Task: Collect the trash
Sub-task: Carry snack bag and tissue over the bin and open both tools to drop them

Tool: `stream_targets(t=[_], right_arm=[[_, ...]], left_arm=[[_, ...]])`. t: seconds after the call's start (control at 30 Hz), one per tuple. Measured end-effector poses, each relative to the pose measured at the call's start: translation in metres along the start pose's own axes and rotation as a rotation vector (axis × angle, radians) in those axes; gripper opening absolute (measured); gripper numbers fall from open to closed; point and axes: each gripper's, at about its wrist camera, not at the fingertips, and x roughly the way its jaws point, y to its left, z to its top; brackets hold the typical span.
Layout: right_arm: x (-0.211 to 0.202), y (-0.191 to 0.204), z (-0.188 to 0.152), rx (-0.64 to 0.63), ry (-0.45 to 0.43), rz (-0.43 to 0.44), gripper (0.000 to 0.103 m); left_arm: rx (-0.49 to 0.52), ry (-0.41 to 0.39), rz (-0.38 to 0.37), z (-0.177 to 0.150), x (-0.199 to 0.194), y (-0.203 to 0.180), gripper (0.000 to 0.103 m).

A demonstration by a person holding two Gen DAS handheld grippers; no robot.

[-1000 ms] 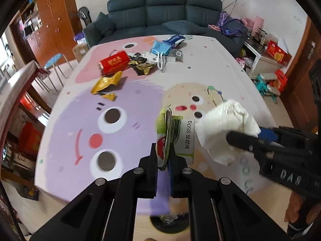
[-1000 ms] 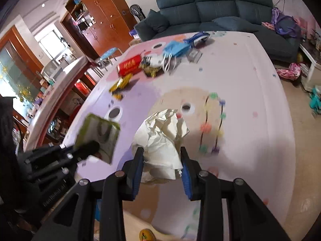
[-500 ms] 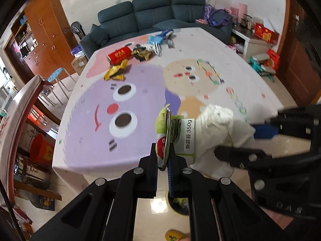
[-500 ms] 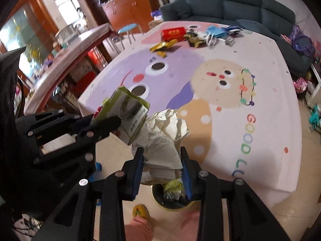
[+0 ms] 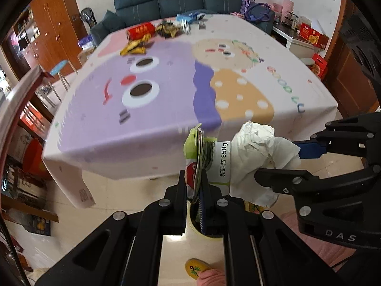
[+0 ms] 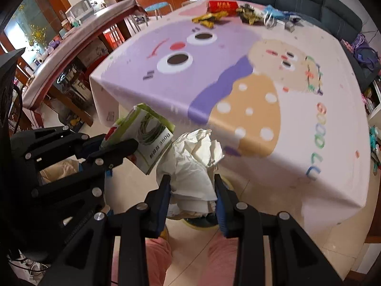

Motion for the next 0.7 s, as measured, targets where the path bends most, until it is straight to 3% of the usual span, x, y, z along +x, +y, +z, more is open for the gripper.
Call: stream_targets(t=[0.33,0.7], right_arm=[[0.075,-0.013,-0.052,0.089,0.004,-0.046,0.035],[0.197,-0.057,-0.116,0.197,0.063,-0.079,0.037]], left_arm=[[-0.083,0.037,-0.085,-0.044,0.064,0.001,0.006],[-0.069,0.180,-0.178,-0.108,0.191,-0.027,0.006]])
